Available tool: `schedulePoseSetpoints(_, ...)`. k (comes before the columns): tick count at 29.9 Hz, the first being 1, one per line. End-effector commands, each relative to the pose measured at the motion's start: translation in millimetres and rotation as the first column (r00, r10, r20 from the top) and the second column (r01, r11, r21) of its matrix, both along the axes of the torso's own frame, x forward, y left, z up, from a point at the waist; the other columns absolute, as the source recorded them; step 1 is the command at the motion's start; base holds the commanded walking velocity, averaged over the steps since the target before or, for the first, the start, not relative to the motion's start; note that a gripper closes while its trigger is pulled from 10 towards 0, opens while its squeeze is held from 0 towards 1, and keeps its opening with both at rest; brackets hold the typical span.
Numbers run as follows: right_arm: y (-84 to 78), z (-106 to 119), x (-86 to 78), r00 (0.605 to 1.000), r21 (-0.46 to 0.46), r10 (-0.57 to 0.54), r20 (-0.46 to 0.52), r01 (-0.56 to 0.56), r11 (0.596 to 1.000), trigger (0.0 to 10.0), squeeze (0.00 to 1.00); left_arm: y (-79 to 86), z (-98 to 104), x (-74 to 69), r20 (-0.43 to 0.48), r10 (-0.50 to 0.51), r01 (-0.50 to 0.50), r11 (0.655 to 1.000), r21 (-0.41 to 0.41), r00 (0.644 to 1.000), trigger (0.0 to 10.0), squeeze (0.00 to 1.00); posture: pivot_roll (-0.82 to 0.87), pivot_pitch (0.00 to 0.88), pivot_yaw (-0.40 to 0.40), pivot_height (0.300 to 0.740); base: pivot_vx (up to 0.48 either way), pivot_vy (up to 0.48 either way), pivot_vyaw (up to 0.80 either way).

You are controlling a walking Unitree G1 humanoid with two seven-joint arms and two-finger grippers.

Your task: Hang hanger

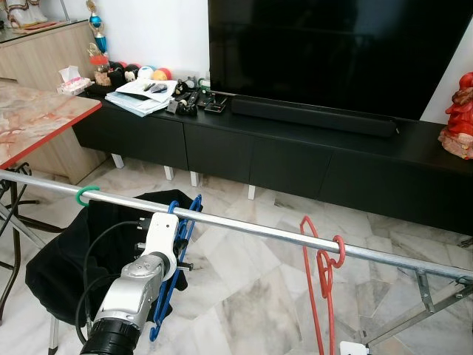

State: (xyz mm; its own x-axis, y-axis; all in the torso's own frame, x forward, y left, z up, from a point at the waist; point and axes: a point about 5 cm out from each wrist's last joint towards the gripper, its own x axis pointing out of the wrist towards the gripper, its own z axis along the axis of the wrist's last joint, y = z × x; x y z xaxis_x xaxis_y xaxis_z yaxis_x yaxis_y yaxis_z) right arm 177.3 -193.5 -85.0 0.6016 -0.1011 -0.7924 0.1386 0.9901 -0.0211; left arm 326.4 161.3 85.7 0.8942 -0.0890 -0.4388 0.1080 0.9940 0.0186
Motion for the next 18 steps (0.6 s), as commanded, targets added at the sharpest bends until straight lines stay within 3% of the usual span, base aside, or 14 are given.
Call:
schedulePoseSetpoints(1, 1.6, 1, 3.6, 1.000, 0.002, -0.003, 0.002, 0.003, 1.000, 10.0, 0.00, -0.1, -4, -2.9, -0.029, -0.005, 0.006, 1.000, 0.028, 1.000, 0.0, 0.00, 0.11, 0.000, -0.006, 0.740, 0.000, 0.000, 0.00)
schedulePoseSetpoints(5, 5.2, 3, 8.6, 1.000, 0.003, 0.003, 0.015, -0.003, 1.000, 10.0, 0.00, 2.1, -5, -4.7, -0.024, -0.003, 0.004, 0.999, 0.052, 1.000, 0.0, 0.00, 0.11, 0.000, -0.007, 0.740, 0.000, 0.000, 0.00)
schedulePoseSetpoints(14, 9.8, 2, 7.1, 1.000, 0.003, 0.005, 0.010, -0.005, 1.000, 10.0, 0.00, 10.9, 17, -6.8, 0.155, 0.027, -0.030, 0.999, 0.018, 0.988, 0.0, 0.00, 0.11, 0.000, -0.007, 0.740, 0.000, 0.000, 0.00)
schedulePoseSetpoints(18, 5.7, 0, 2.7, 1.000, 0.001, 0.000, 0.001, 0.000, 1.000, 10.0, 0.00, 13.9, 19, -12.2, 0.165, 0.004, -0.010, 0.999, 0.036, 0.986, 0.0, 0.00, 0.11, 0.000, -0.005, 0.740, 0.000, 0.000, 0.00)
